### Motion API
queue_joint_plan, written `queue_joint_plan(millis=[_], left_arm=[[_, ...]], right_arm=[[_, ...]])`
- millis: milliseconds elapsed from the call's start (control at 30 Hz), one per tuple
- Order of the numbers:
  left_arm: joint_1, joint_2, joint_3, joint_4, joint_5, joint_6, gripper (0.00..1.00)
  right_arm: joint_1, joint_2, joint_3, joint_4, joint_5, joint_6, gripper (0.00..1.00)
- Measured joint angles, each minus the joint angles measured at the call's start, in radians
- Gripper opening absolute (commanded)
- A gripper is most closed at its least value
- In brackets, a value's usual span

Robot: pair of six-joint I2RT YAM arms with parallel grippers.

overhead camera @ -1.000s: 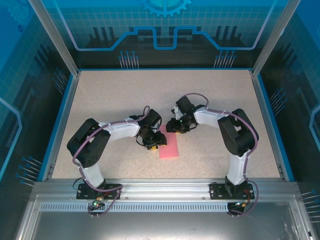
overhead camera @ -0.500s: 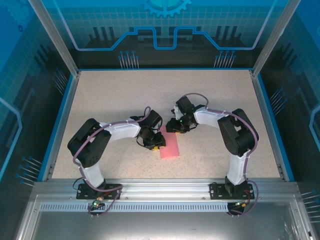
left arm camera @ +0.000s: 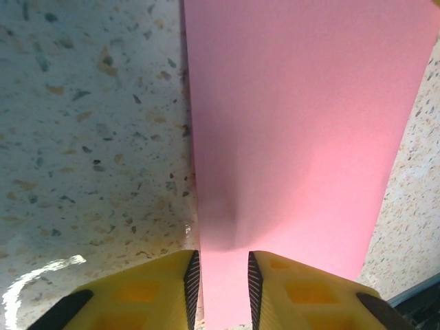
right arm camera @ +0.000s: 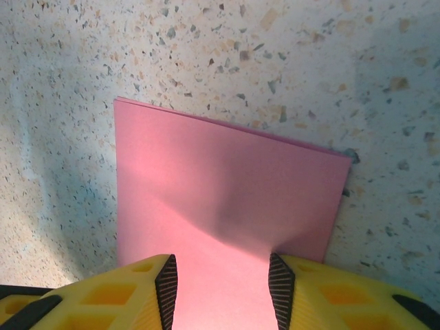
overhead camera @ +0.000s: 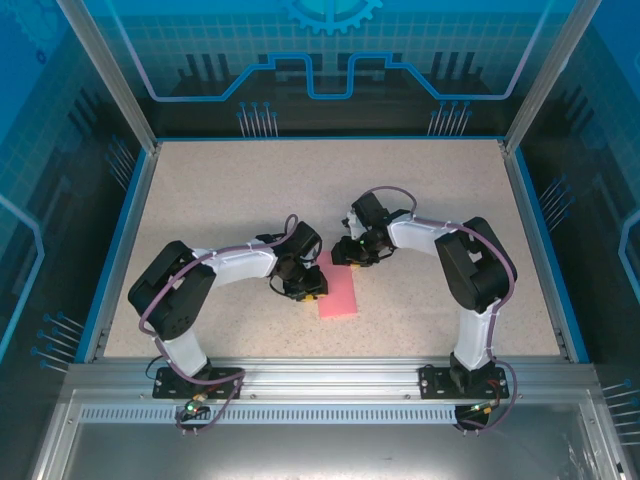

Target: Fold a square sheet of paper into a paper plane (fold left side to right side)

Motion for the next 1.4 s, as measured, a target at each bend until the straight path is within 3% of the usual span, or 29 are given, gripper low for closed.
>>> queue_joint_plan(millis=[267,667,1400], left_arm=[[0.0,0.008,0.0,-0.001,-0.017,0.002,0.34],[0.003,0.016,-0.006,0.003,-0.017,-0.001,0.24],[0.0,0.009,-0.01,0.055,-0.016,-0.001,0.24]], right_arm=[[0.0,0.001,0.0,0.0,-0.001,0.0,0.44],[0.0,0.002,0.0,0.002,-0.005,0.0,0.44],[0.0,0.003,0.0,0.004,-0.008,0.0,0.44]])
